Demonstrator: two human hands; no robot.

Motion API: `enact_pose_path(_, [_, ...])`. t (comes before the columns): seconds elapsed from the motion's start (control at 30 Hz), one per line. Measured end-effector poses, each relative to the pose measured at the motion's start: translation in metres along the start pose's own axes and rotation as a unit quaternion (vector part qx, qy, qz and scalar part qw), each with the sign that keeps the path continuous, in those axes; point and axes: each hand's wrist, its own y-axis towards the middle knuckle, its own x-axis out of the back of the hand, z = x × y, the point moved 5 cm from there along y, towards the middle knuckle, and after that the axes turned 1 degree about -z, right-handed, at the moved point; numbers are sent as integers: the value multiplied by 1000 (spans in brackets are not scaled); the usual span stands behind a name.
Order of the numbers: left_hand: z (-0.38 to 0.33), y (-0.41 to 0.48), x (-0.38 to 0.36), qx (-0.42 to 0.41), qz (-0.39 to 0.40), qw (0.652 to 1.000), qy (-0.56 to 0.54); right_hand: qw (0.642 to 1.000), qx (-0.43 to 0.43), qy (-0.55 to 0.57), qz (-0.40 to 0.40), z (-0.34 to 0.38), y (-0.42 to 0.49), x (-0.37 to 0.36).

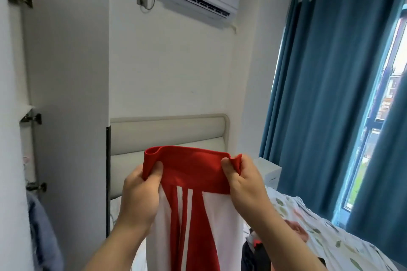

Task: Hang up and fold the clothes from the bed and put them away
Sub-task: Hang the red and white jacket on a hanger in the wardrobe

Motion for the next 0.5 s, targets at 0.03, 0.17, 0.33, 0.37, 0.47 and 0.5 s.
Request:
enact_pose_path(0.03, [0,8,8,8,0,1000,-7,1000,-4,3,5,-1,4,-12])
enact_pose_path(0.17, [-2,32,40,-9,37,999,-17,994,-51,96,34,-5,12,-69])
enact_pose_path(0.33, [-4,48,75,-47,113,992,19,984,-57,156,61,-6,15,-128])
enact_pose_path(0.37, [-4,52,87,-54,81,995,33,982,-62,166,69,-6,17,-140])
enact_pose_path(0.47, [0,62,122,-10,-15,1000,23,972,-84,196,98,-10,24,-177])
enact_pose_path(0.5, [1,63,131,1,-33,999,8,968,-95,207,111,-11,26,-190])
